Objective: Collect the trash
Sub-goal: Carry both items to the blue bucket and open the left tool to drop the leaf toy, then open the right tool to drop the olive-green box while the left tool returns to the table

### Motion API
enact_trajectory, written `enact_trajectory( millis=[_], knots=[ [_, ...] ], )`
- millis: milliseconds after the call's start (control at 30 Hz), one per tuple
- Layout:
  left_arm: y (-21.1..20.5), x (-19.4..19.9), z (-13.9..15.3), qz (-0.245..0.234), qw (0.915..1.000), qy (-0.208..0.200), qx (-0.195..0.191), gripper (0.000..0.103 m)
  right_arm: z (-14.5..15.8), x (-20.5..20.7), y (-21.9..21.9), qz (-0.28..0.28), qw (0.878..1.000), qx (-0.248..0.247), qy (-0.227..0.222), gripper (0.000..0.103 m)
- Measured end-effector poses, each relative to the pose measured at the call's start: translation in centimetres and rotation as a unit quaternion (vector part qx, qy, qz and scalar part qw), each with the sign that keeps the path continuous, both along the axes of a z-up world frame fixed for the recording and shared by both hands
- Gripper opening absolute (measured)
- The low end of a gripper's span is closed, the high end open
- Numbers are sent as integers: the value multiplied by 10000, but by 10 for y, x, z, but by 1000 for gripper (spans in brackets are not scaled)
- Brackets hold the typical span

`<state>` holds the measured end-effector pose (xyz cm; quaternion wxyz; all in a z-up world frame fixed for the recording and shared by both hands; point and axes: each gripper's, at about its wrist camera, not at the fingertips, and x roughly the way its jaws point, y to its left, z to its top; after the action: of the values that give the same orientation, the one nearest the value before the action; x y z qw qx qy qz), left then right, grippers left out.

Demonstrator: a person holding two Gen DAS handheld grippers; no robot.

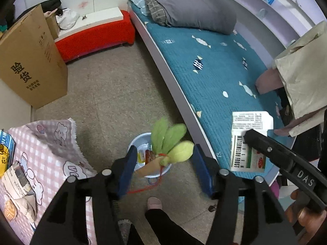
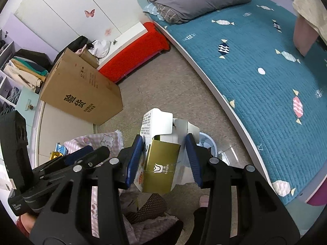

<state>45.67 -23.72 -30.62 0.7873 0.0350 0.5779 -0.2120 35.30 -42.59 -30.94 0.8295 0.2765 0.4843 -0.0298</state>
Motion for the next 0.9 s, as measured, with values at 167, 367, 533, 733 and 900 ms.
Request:
enact_trajectory(
  millis=[167, 367, 533, 733, 900],
  knots=[
    [1, 1, 2, 56, 9999, -22, 81, 64, -4, 4, 1, 40, 10000, 40, 34, 43],
    [13, 3, 6, 201, 9997, -46, 104, 65, -5, 10, 10, 172, 9998, 54, 25, 43],
    [24, 3, 9, 310, 9994, -68, 125, 65, -6, 14, 18, 278, 9996, 70, 26, 43],
    [37, 2, 12, 427, 9990, -99, 117, 65, -5, 19, 27, 363, 9993, 56, -2, 44],
    [51, 0, 16, 517, 9985, -136, 111, 65, -3, 24, 35, 316, 9995, 19, -47, 65]
  ],
)
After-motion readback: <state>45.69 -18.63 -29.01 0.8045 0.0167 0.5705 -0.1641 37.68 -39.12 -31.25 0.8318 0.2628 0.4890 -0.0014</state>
